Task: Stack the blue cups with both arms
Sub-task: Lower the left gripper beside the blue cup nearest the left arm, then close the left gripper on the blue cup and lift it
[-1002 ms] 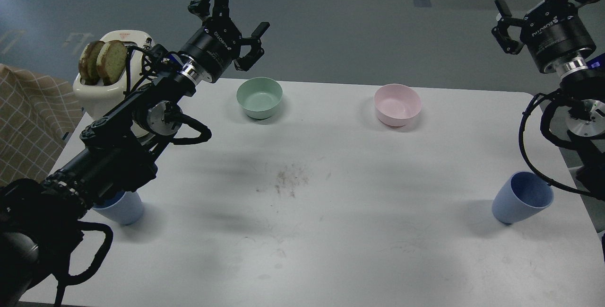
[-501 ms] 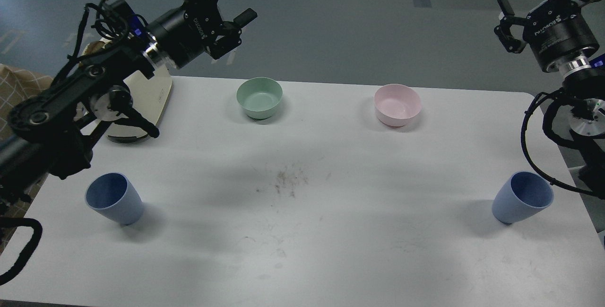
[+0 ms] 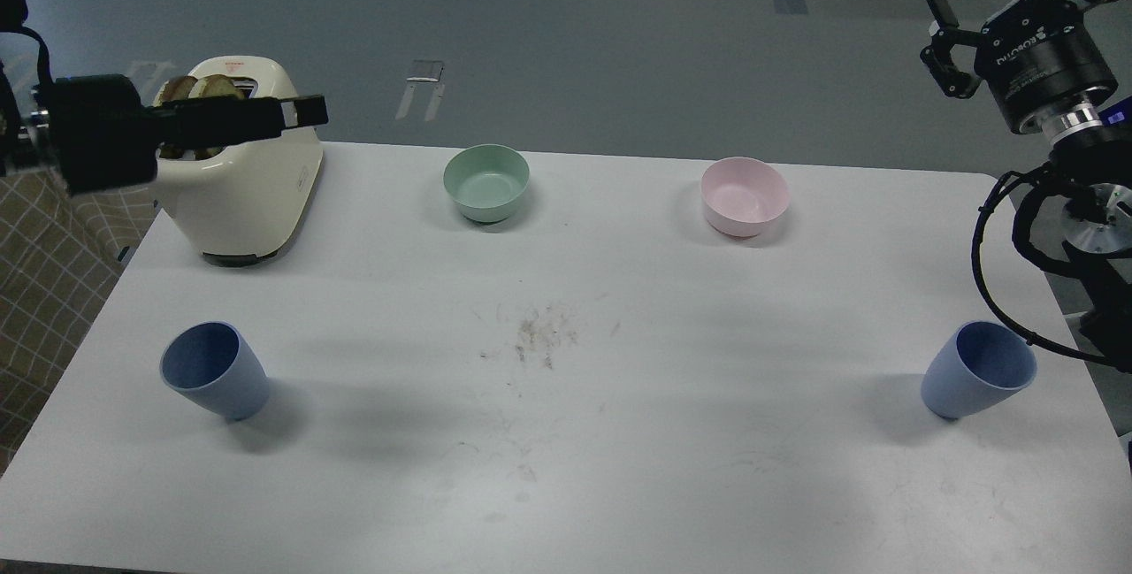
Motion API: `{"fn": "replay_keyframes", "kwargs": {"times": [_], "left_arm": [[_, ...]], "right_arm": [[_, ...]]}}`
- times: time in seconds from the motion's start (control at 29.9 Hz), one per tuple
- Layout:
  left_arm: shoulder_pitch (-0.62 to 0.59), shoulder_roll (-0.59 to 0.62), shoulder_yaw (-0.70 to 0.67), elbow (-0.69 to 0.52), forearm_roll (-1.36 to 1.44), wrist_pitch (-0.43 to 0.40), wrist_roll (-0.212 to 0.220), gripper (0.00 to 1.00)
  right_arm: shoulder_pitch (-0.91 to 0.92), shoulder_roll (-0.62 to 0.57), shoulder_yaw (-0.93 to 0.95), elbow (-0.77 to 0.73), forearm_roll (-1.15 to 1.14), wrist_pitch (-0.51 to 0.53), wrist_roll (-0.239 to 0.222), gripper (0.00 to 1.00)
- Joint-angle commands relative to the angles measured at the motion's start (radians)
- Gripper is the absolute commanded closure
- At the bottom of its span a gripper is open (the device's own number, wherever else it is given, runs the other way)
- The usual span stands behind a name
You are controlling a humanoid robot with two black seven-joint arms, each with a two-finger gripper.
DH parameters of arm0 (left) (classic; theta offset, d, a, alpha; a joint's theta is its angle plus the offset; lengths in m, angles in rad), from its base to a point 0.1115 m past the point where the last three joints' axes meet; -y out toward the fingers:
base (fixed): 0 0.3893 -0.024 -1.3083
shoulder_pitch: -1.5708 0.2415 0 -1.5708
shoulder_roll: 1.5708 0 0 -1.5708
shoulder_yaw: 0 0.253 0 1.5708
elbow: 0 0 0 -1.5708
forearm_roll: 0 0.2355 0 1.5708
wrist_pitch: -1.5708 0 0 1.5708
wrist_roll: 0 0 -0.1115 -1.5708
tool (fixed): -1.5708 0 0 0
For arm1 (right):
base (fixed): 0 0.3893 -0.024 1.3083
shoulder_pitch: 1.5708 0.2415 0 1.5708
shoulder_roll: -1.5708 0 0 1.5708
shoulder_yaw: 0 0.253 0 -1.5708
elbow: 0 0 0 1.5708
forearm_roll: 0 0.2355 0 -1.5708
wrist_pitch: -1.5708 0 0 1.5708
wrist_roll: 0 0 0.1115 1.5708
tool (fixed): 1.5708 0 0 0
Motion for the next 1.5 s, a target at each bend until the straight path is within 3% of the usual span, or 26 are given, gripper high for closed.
{"fn": "replay_keyframes", "kwargs": {"times": [0.0,0.1,0.23,0.37,0.67,1.47], "left_arm": [[0.077,0.076,0.004,0.005,0.162,0.0,-0.008,0.02],[0.106,0.084,0.032,0.012,0.173,0.0,-0.008,0.02],[0.112,0.076,0.169,0.081,0.173,0.0,-0.008,0.02],[0.112,0.072,0.258,0.113,0.174,0.07,-0.008,0.02],[0.117,0.026,0.268,0.199,0.174,0.073,-0.008,0.02],[0.162,0.0,0.288,0.214,0.184,0.087,-0.008,0.02]], "right_arm": [[0.001,0.0,0.0,0.004,0.001,0.0,0.0,0.0],[0.0,0.0,0.0,0.004,0.0,0.0,0.0,0.0],[-0.008,0.006,0.0,0.005,0.0,0.0,0.0,0.0],[-0.011,-0.001,0.0,0.005,0.001,0.0,0.0,0.0],[-0.017,-0.002,0.0,0.018,0.0,0.0,0.0,0.0],[-0.03,-0.017,0.001,0.019,0.001,0.0,0.0,0.0]]}}
